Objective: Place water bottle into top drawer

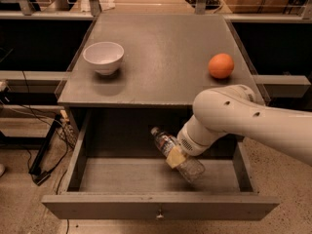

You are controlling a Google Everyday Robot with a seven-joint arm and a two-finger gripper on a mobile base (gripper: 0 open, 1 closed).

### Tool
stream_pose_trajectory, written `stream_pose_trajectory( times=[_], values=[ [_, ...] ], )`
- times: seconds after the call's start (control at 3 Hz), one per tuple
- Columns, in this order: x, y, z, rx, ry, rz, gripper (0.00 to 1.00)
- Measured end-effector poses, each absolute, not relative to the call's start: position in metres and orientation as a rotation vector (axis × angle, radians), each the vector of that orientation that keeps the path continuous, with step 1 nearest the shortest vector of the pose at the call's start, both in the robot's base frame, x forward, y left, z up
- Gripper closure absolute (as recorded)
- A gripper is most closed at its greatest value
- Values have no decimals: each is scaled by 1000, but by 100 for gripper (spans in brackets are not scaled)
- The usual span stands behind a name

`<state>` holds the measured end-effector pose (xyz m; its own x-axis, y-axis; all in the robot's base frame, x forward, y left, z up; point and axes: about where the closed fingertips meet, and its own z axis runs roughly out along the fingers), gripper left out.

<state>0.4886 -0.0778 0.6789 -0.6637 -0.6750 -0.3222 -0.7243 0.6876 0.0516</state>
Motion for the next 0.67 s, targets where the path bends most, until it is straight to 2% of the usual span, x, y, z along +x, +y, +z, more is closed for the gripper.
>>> stream_pose_trajectory(
  times=[0.67],
  values=[
    [487,-73,666,-1098,2631,297,100]
  ],
)
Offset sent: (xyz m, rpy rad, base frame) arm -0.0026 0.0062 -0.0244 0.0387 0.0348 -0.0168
